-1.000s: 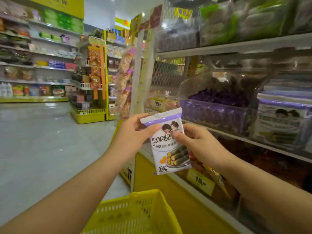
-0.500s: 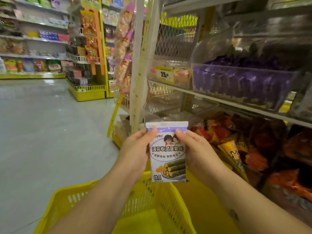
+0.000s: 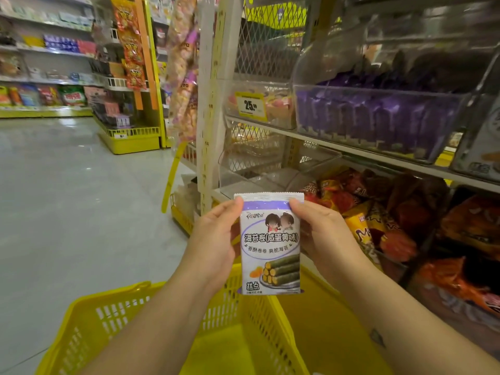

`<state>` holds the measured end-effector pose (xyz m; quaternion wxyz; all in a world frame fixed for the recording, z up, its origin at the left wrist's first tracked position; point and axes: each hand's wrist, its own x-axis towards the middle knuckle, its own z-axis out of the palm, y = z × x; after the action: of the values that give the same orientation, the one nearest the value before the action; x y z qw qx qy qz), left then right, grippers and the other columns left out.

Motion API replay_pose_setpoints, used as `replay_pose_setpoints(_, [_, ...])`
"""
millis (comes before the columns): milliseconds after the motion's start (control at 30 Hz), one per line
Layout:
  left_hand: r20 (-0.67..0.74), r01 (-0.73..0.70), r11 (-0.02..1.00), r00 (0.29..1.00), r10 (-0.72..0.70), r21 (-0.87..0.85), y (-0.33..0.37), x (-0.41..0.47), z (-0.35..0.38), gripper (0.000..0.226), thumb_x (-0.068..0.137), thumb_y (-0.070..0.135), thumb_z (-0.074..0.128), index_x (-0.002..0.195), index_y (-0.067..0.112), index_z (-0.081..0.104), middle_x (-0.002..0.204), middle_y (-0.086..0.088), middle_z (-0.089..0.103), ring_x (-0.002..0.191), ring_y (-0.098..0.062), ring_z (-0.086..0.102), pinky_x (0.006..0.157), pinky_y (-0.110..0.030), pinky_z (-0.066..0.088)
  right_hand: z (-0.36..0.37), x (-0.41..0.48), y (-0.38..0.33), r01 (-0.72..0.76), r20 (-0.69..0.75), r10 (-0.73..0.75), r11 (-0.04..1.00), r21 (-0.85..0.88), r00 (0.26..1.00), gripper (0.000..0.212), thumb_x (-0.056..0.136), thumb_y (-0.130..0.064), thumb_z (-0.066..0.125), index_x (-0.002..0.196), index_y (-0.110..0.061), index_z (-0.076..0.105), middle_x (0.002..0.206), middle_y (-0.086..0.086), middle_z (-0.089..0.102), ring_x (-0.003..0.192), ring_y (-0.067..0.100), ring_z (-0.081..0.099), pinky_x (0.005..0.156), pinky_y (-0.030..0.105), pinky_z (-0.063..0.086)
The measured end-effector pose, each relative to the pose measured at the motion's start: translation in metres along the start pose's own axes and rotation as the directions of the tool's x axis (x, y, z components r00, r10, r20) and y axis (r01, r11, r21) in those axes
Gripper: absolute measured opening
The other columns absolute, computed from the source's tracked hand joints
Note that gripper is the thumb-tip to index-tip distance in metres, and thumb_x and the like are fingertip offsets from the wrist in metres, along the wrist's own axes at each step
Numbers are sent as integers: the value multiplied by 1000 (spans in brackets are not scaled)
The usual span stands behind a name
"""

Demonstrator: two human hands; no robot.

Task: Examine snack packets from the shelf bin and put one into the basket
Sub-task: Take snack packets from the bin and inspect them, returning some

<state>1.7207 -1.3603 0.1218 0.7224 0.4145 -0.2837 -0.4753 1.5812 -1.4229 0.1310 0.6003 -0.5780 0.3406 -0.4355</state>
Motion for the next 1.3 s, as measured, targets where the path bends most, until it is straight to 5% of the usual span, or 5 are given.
replay_pose_setpoints(267, [377, 234, 909, 852, -362, 344, -3, -12, -5, 44, 86, 32, 56, 126, 15, 58, 116, -9, 71, 110, -27, 67, 96, -49, 51, -5, -7, -2, 15, -211, 14, 990, 138, 977, 29, 98, -23, 51, 94, -3, 71, 90, 19, 74, 88, 37, 71, 85, 53, 56])
replay_pose_setpoints(733, [257, 340, 933, 918, -302, -119, -1, 9, -29, 45, 81, 23, 57, 125, 11, 58, 118, -21, 68, 107, -38, 66, 81, -55, 56, -18, -14, -5, -257, 268, 284, 957, -131, 921, 21, 90, -21, 61, 104, -6, 67, 95, 10, 74, 66, 13, 71, 58, 19, 55])
replay_pose_setpoints(900, [231, 389, 916, 904, -359, -100, -9, 13, -33, 50, 77, 33, 56, 123, 15, 58, 110, -19, 71, 88, -34, 73, 54, -38, 60, -15, -15, -5, -265, 274, 322, 937, -226, 906, 20, 95, -28, 54, 95, -12, 66, 74, 10, 73, 64, 16, 70, 57, 21, 54])
replay_pose_setpoints(1067, [113, 277, 938, 946, -304, 207, -16, 14, -30, 33, 99, 37, 46, 129, 26, 54, 113, -9, 72, 95, -25, 72, 71, -45, 59, -8, -16, -3, -159, 218, 218, 952, -260, 951, 13, 94, -21, 57, 89, -12, 65, 72, 8, 70, 59, 10, 65, 59, 19, 53])
replay_pose_setpoints(1300, [122, -9, 885, 991, -54, 465, -21, 12, -13, 134, 45, 88, 63, 145, 52, -18, 162, 14, 1, 144, -21, 30, 112, -54, 33, 6, -24, -1, 118, 245, -39, 941, -316, 969, 28, 82, -18, 74, 103, -8, 59, 58, -3, 54, 64, 20, 48, 70, 37, 41])
